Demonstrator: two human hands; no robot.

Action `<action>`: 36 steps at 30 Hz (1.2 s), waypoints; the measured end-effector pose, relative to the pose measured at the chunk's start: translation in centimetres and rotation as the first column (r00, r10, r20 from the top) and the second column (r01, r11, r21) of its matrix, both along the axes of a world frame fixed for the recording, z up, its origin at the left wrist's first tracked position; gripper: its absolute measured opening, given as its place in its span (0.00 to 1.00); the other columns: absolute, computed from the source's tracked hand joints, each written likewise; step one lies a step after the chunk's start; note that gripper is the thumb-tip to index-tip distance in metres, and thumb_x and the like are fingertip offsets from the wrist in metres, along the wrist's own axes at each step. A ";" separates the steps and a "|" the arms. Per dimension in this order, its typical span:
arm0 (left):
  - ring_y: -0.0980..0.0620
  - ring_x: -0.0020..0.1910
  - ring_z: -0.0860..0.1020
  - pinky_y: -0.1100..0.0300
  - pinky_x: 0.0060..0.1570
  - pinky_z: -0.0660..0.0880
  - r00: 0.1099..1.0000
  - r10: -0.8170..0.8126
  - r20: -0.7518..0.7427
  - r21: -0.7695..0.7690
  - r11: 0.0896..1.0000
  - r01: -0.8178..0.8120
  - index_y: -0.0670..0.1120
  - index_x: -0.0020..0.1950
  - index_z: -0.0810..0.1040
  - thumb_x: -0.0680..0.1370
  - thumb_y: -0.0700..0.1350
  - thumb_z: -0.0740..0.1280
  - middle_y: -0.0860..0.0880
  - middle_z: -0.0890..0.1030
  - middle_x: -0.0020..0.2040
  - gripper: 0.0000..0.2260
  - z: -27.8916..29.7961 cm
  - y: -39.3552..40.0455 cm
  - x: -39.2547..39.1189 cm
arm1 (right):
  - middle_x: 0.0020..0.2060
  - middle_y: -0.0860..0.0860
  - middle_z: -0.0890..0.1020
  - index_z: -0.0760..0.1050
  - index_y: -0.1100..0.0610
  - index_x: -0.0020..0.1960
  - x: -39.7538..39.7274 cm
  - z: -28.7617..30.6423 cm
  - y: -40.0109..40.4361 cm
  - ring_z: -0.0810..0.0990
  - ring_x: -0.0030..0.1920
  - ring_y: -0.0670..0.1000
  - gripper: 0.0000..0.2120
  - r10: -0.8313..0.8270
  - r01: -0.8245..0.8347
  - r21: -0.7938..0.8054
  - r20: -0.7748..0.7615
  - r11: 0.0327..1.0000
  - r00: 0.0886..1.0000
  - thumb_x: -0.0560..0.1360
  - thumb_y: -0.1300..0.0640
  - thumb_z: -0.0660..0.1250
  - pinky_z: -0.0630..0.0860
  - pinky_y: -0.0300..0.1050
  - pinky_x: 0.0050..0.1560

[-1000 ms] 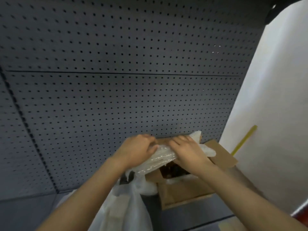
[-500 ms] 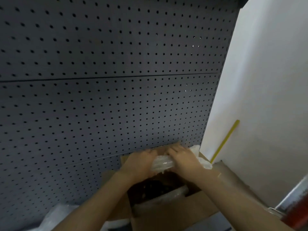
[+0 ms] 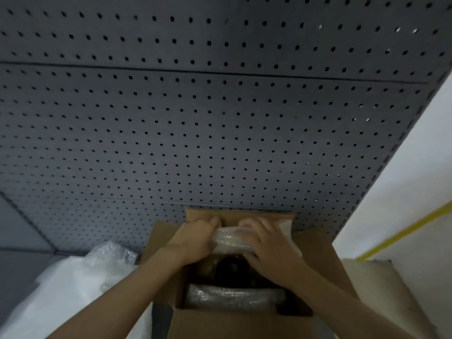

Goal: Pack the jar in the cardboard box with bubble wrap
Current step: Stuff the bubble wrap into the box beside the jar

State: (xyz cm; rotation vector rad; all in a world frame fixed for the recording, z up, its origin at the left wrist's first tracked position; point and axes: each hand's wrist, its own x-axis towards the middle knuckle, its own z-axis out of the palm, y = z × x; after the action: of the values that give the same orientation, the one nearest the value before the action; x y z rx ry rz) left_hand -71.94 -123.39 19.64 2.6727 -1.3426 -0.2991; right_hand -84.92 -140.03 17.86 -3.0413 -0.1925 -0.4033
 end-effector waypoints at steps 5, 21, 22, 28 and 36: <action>0.46 0.53 0.78 0.54 0.48 0.74 1.000 -0.025 0.003 0.029 0.999 0.025 0.49 0.62 0.68 0.77 0.45 0.64 0.48 0.76 0.59 0.14 -0.8 -0.5 0.4 | 0.46 0.48 0.81 0.78 0.52 0.50 -0.1 -2.4 3.5 0.79 0.47 0.49 0.08 0.171 -0.174 0.003 -0.193 0.985 0.966 0.75 0.55 0.61 0.78 0.44 0.45; 0.44 0.51 0.80 0.52 0.47 0.77 0.991 -0.077 0.112 0.032 0.997 0.074 0.50 0.68 0.68 0.78 0.42 0.60 0.47 0.76 0.60 0.18 -3.5 -1.3 1.7 | 0.66 0.57 0.73 0.48 0.50 0.78 2.2 -6.8 4.2 0.74 0.62 0.56 0.30 -0.215 0.512 0.106 -0.822 0.852 0.527 0.80 0.45 0.55 0.71 0.49 0.62; 0.45 0.51 0.80 0.52 0.46 0.77 0.989 -0.073 0.128 0.044 0.997 0.068 0.49 0.67 0.68 0.78 0.41 0.60 0.47 0.76 0.60 0.18 -3.8 -1.5 1.5 | 0.65 0.57 0.74 0.48 0.50 0.78 2.0 -6.5 4.1 0.75 0.61 0.56 0.30 -0.199 0.497 0.102 -0.832 0.862 0.517 0.80 0.45 0.54 0.72 0.49 0.61; 0.43 0.50 0.80 0.54 0.42 0.74 0.974 -0.065 0.217 0.159 0.987 0.030 0.45 0.68 0.68 0.77 0.38 0.59 0.43 0.73 0.64 0.19 -5.7 -3.0 0.6 | 0.67 0.58 0.71 0.50 0.51 0.78 0.7 -5.5 4.0 0.73 0.63 0.58 0.28 -0.112 0.405 0.115 -0.862 0.907 0.495 0.81 0.49 0.55 0.71 0.51 0.65; 0.45 0.54 0.80 0.56 0.41 0.71 0.959 -0.105 0.264 0.262 0.964 0.034 0.40 0.68 0.68 0.79 0.34 0.56 0.39 0.71 0.64 0.17 -6.5 -4.5 -0.4 | 0.65 0.59 0.73 0.65 0.55 0.70 0.1 -6.3 4.1 0.73 0.63 0.59 0.20 -0.078 0.386 0.175 -0.827 0.906 0.557 0.78 0.60 0.57 0.70 0.51 0.65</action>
State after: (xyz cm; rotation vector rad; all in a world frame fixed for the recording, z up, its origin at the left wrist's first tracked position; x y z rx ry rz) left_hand -72.29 -127.89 13.15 2.9739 -1.5774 -0.1138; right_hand -84.87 -135.98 11.52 -2.5530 0.3226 0.8824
